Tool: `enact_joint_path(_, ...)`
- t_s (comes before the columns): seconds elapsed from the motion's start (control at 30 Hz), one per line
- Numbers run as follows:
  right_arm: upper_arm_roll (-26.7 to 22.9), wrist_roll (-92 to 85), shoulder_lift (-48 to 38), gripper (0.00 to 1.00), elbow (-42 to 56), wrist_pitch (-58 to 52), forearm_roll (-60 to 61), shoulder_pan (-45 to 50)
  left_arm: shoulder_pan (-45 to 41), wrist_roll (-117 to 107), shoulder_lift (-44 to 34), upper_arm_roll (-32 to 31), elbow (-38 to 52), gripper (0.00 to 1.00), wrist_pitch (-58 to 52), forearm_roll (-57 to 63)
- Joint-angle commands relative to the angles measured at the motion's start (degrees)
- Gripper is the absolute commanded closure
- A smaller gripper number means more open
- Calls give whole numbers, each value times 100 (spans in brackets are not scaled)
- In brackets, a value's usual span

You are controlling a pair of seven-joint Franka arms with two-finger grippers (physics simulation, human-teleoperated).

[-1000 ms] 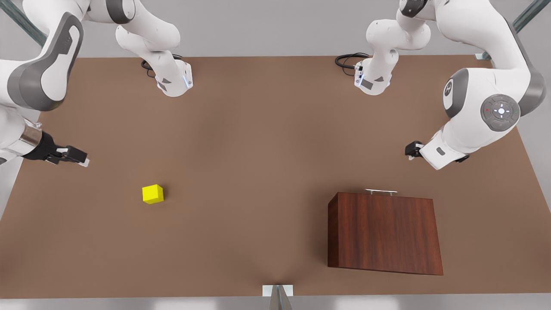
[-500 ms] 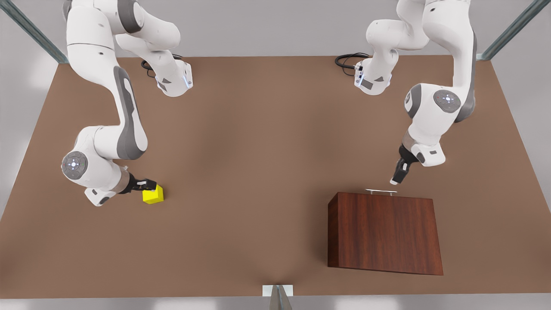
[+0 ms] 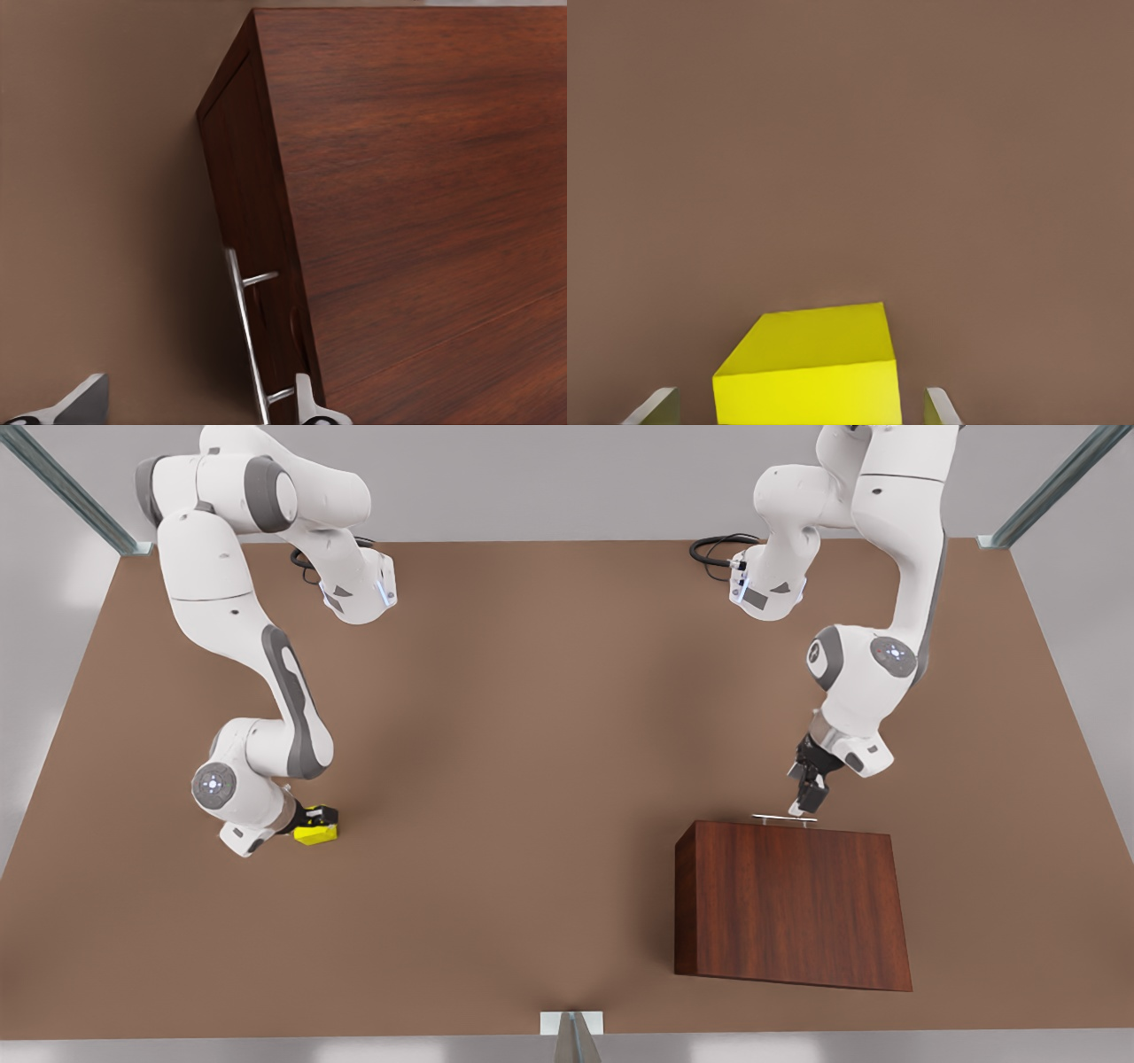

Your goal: Open the drawer with left arm, place the square in the middle with right arm, and place the square in the drawer with left arm

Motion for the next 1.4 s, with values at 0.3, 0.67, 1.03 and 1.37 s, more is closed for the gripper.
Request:
enact_joint_path(0.3, 26, -211, 298, 0, -40, 262, 53, -33, -7, -9, 409, 0, -18, 0, 253, -143)
enact_joint_path(0.67, 35, -308, 272, 32, -22, 254, 53, -42, -7, -9, 462, 9, -220, 0, 288, -152)
enact_joint_path(1.03, 923, 2204, -247, 37, 241, -203, 97, 441, -7, -17, -39, 0, -774, 0, 130, -161)
enact_joint_path(1.37, 395, 8006, 1792, 37, 3765, -1161, 36, 3605, -16, -17, -628, 9, -1372, 0, -19, -161)
